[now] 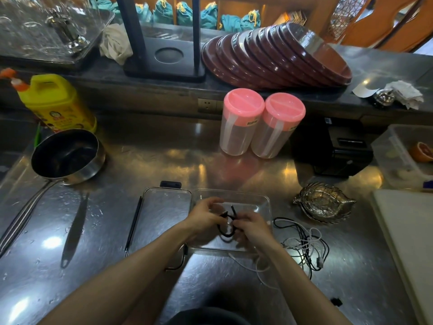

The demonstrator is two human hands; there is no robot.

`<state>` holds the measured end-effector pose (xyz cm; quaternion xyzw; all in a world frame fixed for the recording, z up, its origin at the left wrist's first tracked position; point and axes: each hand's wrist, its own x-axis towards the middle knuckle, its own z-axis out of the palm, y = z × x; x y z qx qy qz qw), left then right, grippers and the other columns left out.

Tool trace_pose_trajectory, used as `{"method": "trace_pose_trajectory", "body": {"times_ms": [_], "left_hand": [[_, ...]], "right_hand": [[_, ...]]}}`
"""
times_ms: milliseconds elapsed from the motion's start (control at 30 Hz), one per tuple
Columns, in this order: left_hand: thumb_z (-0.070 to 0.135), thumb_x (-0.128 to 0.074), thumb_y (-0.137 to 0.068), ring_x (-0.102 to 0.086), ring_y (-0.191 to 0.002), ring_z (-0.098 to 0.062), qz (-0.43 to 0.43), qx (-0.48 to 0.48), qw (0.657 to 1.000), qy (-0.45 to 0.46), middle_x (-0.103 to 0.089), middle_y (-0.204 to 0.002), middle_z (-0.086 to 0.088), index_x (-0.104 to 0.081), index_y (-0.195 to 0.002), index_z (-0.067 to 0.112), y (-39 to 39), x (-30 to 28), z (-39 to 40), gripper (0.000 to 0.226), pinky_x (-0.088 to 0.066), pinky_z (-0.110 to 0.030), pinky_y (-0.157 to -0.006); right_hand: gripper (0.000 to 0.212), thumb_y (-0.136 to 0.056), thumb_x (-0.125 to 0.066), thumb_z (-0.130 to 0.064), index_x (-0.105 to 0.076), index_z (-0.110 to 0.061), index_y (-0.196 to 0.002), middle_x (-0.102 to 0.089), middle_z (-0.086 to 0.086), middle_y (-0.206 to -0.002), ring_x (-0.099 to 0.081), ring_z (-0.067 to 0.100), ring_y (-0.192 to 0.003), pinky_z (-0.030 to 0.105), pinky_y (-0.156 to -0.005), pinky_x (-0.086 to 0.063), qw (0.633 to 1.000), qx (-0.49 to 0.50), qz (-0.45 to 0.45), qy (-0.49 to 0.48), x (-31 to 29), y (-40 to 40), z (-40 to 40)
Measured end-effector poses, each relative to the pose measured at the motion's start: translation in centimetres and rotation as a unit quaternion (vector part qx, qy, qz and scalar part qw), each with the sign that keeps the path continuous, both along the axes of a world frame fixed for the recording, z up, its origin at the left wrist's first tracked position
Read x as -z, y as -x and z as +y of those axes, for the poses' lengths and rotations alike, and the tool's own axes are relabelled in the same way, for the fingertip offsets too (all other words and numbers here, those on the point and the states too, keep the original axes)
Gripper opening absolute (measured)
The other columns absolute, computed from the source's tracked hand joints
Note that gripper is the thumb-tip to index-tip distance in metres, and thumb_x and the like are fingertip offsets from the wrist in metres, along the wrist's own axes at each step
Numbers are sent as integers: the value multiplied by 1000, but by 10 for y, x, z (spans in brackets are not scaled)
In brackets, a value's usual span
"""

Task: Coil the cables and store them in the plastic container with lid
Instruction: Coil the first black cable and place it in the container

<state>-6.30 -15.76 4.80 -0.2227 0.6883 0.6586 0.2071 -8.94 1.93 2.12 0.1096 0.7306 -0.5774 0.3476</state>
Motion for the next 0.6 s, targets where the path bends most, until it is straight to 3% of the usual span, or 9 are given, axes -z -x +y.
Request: {"method": "trace_pose_trajectory", "body": {"times_ms": [100, 233, 333, 400, 467, 500, 533, 600], "left_hand": [[-20, -71, -79, -67, -82, -17, -19, -25, 999, -7, -60, -126, -25, -52, -134, 0, 1, 2, -1, 61, -52, -12, -53], [-22, -69, -79, -69, -81, -17, -47, -37, 998, -14, -65, -111, -22, -51, -128, -4, 6, 13, -3, 56, -53, -15, -55], [-13, -71, -81, -66, -83, -17, -62, -17, 997, 35, -65, -97, -11, -54, -126, -11, 8, 33, -2, 48, -52, -14, -56], [-6, -70, -82, -65, -79, -14, -73, -14, 994, 86, -67, -94, -12, -61, -122, -3, 9, 42, -1, 41, -51, -17, -54], [-8, -64, -80, -56, -67, -11, -71, -22, 990, 116, -62, -80, -14, -62, -111, -7, 10, 48, 1, 31, -44, -17, -49], [-9, -61, -77, -51, -62, -12, -72, -23, 989, 126, -55, -70, -7, -63, -101, -6, 11, 51, 2, 24, -42, -19, -49], [-10, -60, -74, -50, -61, -15, -75, -22, 988, 134, -51, -67, -4, -64, -86, 2, 12, 53, 2, 17, -41, -22, -50], [-8, -60, -72, -54, -63, -23, -80, -17, 986, 145, -54, -72, -4, -55, -69, 19, 13, 56, 3, 27, -43, -31, -53]], "right_hand": [[12, -86, -66, -7, -74, -5, -95, -62, 12, -65, -58, 22, -50, 41, -57, -48, 1000, 12, -26, 3, 7, 4, -5], [20, -83, -68, -6, -73, 0, -101, -65, 23, -78, -60, 26, -55, 46, -67, -49, 996, 64, -56, 15, 19, 9, -7], [15, -90, -66, -1, -70, 3, -103, -65, 19, -75, -61, 23, -54, 44, -67, -53, 993, 86, -74, 14, 25, 12, -8], [9, -91, -65, 1, -69, 3, -99, -65, 17, -71, -63, 23, -52, 39, -61, -56, 992, 92, -83, 12, 29, 12, -11], [6, -92, -64, 4, -68, 2, -95, -65, 14, -66, -65, 23, -52, 35, -56, -57, 991, 98, -92, 7, 34, 12, -16], [6, -92, -63, 4, -68, 3, -94, -67, 15, -67, -67, 24, -54, 34, -55, -58, 990, 103, -97, 2, 37, 12, -18], [6, -93, -62, 3, -68, 5, -95, -69, 17, -70, -69, 25, -58, 34, -56, -59, 989, 107, -102, -1, 39, 12, -21], [9, -94, -63, 2, -68, 9, -96, -70, 19, -72, -71, 25, -60, 33, -58, -59, 988, 109, -110, -7, 43, 13, -26]]}}
